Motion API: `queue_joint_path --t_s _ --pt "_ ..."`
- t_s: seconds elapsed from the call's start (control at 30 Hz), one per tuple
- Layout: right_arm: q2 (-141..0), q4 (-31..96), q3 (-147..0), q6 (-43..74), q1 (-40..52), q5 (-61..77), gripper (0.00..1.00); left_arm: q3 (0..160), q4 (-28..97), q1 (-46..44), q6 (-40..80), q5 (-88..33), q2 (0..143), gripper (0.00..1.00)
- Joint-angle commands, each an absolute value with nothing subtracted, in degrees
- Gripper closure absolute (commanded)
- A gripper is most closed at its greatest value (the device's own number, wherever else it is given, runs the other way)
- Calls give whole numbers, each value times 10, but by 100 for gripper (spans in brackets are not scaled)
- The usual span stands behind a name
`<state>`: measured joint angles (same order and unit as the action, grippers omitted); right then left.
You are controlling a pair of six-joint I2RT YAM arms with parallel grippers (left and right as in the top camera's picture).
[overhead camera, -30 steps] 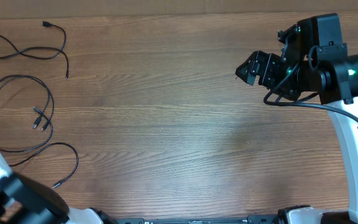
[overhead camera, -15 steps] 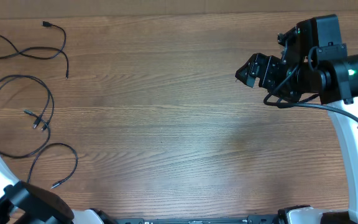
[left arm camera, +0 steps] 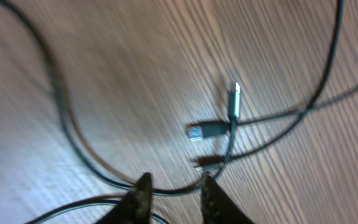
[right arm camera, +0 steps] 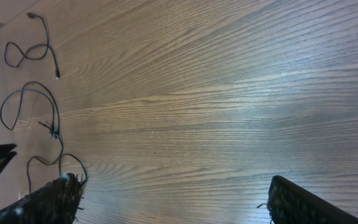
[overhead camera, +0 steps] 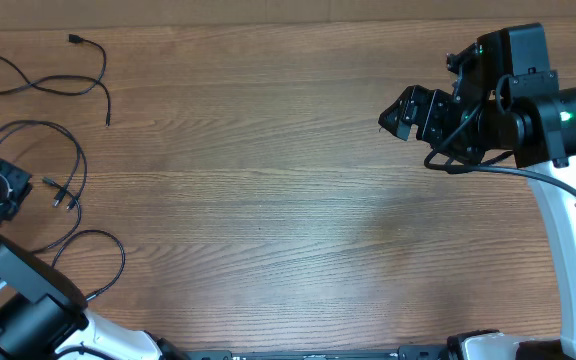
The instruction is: Untangle cables
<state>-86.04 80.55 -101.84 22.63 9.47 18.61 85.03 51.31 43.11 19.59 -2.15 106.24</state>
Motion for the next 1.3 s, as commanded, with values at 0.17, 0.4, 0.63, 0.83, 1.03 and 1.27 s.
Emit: queue_joint_path --t_s 0.17,0.4,0.63,0.83,1.03,1.27 --pt "-862 798 -1023 224 96 180 5 852 549 423 -3 -147 1111 25" --pt "-862 792 -1023 224 96 180 5 851 572 419 -23 -136 1149 30" --pt "-865 785 -1023 224 96 180 5 845 569 403 -55 -134 1162 35" --pt "-877 783 -1023 224 96 180 5 840 554 372 -63 -89 1162 35" --pt "-897 783 -1023 224 96 180 5 803 517 352 -62 -70 1162 39" --pt "-905 783 -1023 224 96 180 5 768 487 353 -63 -44 1162 44"
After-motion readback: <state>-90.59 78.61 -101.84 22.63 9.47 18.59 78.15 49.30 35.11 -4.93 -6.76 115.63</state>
